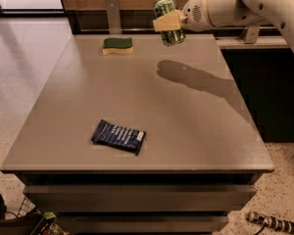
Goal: Place green can upright
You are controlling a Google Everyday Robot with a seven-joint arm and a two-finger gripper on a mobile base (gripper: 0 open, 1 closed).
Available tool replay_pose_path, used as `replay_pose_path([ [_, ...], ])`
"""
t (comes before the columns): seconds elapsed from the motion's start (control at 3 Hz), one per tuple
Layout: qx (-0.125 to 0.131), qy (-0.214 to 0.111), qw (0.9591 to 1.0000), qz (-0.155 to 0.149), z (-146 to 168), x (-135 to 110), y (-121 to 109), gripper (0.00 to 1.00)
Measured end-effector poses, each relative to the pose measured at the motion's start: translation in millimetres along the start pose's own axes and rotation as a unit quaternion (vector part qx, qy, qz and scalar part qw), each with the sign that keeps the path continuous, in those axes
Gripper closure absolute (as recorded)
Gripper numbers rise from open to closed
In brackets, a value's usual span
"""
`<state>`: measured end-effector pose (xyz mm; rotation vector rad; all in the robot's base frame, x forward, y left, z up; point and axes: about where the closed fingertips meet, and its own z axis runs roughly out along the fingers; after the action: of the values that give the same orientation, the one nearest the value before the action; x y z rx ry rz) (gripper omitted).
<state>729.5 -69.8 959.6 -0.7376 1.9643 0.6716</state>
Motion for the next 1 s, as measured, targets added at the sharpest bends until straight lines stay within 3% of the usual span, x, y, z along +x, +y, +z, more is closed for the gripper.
replay_pose_path([
  [0.33,-0.092,-0.067,0.9922,-0.05,4,-1,11,1.0],
  [0.67,-0.124,-0.102,0.9778,-0.134,4,20,16,1.0],
  [1.0,-0.126,-0.117,0.9693,-0.176,7,41,17,1.0],
])
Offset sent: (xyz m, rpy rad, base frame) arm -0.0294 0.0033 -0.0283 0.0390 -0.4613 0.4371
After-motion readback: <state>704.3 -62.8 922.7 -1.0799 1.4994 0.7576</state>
